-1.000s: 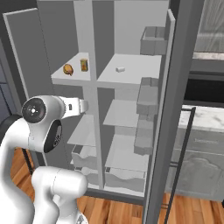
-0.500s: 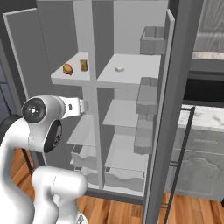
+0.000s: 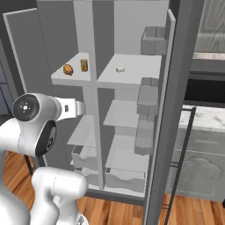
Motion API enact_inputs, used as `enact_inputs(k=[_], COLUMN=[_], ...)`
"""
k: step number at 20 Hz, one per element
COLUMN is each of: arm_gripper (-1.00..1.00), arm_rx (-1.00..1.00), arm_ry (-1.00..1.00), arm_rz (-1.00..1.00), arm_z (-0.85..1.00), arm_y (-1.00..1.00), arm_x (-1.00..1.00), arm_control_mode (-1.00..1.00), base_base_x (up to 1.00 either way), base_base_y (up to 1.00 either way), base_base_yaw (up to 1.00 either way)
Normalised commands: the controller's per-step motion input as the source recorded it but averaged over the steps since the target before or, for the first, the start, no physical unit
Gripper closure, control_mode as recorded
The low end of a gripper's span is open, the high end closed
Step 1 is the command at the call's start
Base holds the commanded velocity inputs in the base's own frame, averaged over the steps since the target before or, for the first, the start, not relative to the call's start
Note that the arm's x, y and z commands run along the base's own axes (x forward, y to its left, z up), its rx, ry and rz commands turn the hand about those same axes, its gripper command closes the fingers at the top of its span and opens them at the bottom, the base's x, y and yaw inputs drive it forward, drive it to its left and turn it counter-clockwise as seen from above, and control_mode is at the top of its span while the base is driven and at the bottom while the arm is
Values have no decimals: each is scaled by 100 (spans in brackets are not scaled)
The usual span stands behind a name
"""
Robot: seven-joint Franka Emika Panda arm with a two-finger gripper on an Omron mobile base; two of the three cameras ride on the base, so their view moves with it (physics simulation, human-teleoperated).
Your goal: There's a chicken drumstick in the fridge that needs to be moved to the freezer for freezing. Pick up the chicken drumstick from the fridge, place it on any shelf in the freezer, and close the fridge and freezer doors when done.
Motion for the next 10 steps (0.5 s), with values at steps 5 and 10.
enact_inputs(k=[5,10], arm_gripper=[-100,-100], arm_rx=[0,0], arm_ry=[0,-2], arm_rz=[0,0], arm_z=[-11,-19], arm_y=[0,0], arm_x=[-15,0], arm_control_mode=[-100,100], base_base_x=[0,0], base_base_y=[0,0], base_base_yaw=[0,0])
